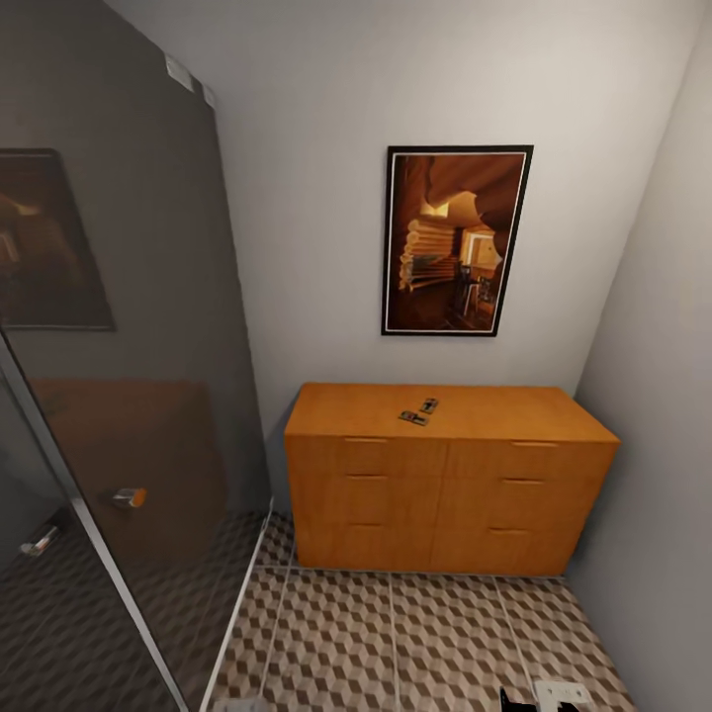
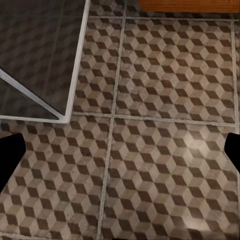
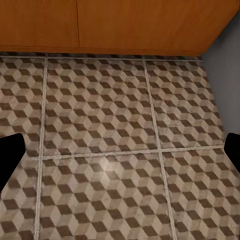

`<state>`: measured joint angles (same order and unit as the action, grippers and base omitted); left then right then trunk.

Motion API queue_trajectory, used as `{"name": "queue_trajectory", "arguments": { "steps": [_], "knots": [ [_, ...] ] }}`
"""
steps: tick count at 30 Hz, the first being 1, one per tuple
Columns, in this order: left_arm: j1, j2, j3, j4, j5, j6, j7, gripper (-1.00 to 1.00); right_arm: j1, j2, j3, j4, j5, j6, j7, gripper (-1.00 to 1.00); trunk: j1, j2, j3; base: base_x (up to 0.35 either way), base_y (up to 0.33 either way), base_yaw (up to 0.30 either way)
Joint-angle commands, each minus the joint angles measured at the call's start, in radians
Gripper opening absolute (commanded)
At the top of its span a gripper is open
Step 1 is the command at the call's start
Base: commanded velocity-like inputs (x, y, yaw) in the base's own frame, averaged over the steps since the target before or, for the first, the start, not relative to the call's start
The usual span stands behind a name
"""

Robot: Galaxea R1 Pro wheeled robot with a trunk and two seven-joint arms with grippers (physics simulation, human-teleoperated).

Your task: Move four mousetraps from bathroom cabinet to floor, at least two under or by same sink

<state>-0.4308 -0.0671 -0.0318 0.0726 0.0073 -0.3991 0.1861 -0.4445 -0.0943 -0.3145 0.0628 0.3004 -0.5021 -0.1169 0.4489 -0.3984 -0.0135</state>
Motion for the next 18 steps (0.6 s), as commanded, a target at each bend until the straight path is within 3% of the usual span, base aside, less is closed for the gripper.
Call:
{"name": "queue_trajectory", "arguments": {
  "steps": [1, 18],
  "knots": [
    [-0.002, 0.000, -0.004, 0.004, 0.001, -0.006, 0.005, 1.00, -0.002, -0.001, -0.004, 0.005, 0.011, -0.006, -0.007, 1.00, 0.001, -0.002, -0.001, 0.300, 0.000, 0.000],
    [-0.002, 0.000, -0.003, 0.005, 0.000, -0.006, 0.006, 1.00, -0.002, 0.000, -0.004, 0.005, 0.011, -0.006, -0.007, 1.00, 0.001, -0.002, -0.001, 0.324, 0.000, 0.000]
  ]
}}
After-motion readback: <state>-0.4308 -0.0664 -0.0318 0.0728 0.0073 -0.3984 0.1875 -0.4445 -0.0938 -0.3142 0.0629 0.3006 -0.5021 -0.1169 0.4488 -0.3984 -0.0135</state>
